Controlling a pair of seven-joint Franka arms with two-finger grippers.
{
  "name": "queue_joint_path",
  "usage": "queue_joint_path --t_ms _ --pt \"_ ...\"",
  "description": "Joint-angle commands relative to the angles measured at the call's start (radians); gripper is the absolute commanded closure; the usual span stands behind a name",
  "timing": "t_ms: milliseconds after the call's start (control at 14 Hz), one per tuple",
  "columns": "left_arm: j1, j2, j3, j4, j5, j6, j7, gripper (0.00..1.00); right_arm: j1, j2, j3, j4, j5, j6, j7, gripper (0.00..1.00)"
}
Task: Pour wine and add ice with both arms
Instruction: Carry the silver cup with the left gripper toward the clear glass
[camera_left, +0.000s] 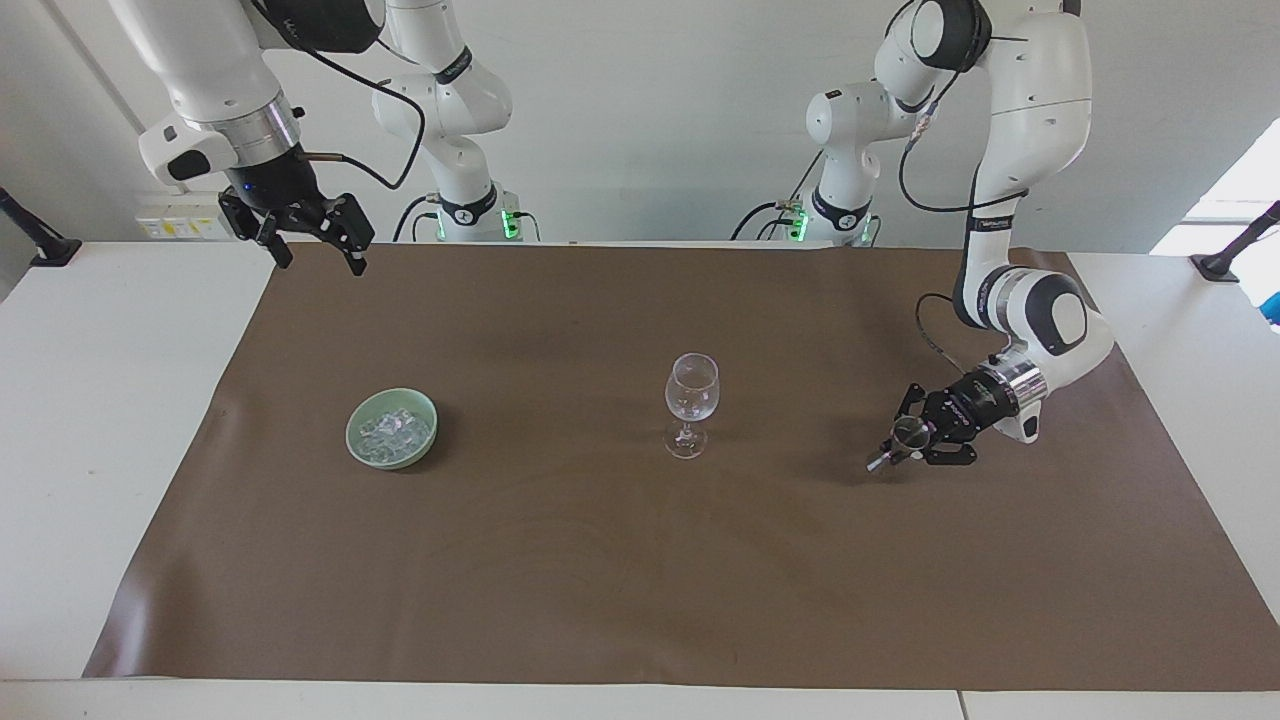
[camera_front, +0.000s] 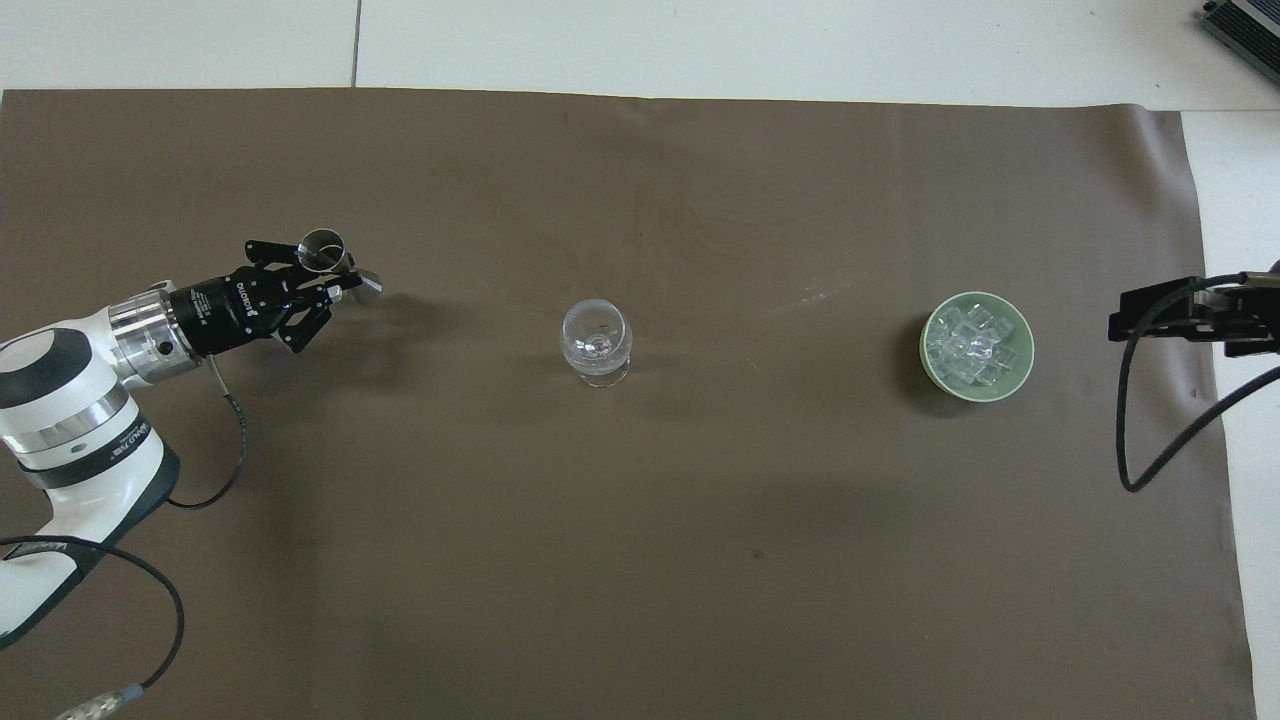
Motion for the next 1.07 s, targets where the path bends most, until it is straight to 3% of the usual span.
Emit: queue_joint_path --t_ms 0,571,998 --pt "-0.030 -0.026 0.013 0.009 -0.015 0.029 -0.039 1.00 -0.008 -0.025 0.003 -0.025 0.026 -0.002 -0.021 0.00" --pt "-0.186 -0.119 0.011 0.029 -0.015 0.223 -0.145 1.00 -0.008 -0.025 0.003 -0.025 0.026 -0.002 -0.021 0.00" --pt "-0.249 -0.214 0.013 0.004 0.004 0.241 -0.159 1.00 -0.008 -0.023 0.003 -0.025 0.026 -0.002 -0.021 0.00"
